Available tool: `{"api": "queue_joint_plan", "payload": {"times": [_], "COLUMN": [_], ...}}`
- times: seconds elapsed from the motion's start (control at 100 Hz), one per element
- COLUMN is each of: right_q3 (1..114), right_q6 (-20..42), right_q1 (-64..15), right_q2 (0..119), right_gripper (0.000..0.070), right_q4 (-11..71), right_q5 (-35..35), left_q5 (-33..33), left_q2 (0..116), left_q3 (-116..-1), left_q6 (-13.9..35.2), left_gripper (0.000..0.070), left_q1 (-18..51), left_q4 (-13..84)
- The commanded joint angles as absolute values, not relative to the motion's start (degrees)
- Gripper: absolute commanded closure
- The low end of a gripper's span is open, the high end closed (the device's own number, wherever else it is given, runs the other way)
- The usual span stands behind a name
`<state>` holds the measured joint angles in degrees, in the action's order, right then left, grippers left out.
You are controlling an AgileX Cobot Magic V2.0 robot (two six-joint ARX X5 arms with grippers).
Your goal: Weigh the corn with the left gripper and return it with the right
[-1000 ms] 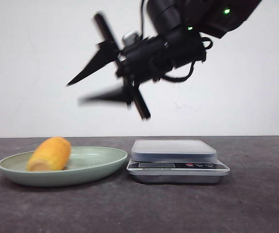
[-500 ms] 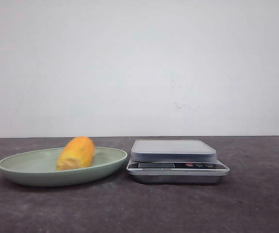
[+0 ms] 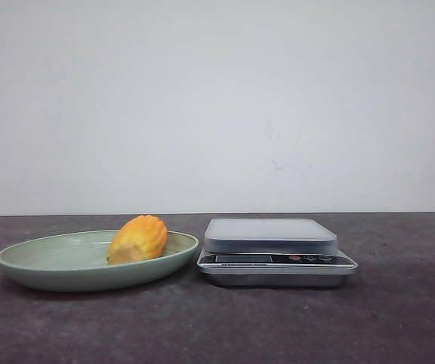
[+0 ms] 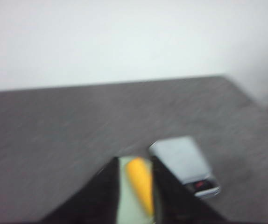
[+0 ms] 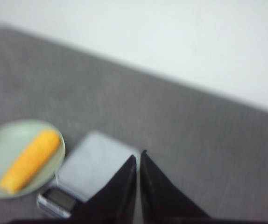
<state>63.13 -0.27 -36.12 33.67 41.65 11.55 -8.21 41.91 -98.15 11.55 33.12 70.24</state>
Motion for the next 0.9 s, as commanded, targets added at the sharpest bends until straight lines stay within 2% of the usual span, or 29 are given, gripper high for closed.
{"api": "queue_joint_plan", "payload": {"times": [0.0,0.17,0.37,0.5,0.57,0.89], "right_q3": [63.66,63.66,63.66,63.72,63.72,63.72], "right_q6": [-2.83,-3.03,1.72,1.72,1.72,1.72], "right_q1": [-36.67,-36.67,-36.67,-36.67,-36.67,-36.67], "right_q2": [30.85,24.21,20.08,19.64,19.64,19.66], "right_gripper": [0.0696,0.0696,0.0696,0.0696,0.0696,0.0696], "right_q4": [40.93,41.78,44.86,44.77,44.80,44.77], "right_q5": [12.16,14.98,14.39,14.46,14.44,14.66], "left_q5": [-7.51,-7.53,-7.57,-7.57,-7.57,-7.57], "left_q2": [42.19,42.19,42.41,42.39,42.37,42.35], "left_q3": [-98.45,-96.14,-95.79,-95.94,-95.98,-95.98], "left_q6": [11.88,12.75,24.80,25.85,29.47,29.41], "left_gripper": [0.0700,0.0700,0.0700,0.0700,0.0700,0.0700], "left_q1": [33.45,33.43,33.43,33.43,33.43,33.43], "left_q4": [67.61,64.49,64.40,64.29,63.26,61.73]}}
